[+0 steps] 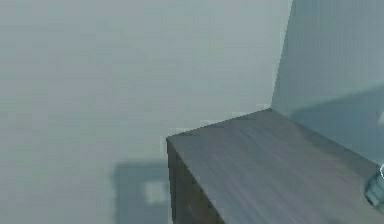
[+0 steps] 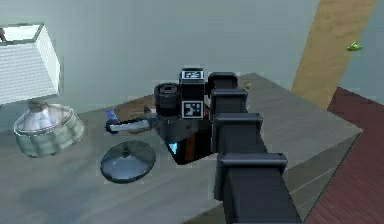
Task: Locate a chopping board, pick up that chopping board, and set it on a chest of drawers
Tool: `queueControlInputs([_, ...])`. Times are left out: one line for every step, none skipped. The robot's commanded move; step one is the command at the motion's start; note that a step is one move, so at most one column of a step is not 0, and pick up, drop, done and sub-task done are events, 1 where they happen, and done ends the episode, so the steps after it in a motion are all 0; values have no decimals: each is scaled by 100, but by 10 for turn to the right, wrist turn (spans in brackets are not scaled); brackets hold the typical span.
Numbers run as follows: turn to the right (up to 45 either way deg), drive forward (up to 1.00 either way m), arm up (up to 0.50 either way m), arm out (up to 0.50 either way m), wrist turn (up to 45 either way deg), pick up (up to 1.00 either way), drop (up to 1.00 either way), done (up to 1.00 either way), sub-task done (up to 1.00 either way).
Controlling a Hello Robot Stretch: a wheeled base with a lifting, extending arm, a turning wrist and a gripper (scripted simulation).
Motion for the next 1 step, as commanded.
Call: queueControlInputs([0,0,0,0,120,0,0,0,0])
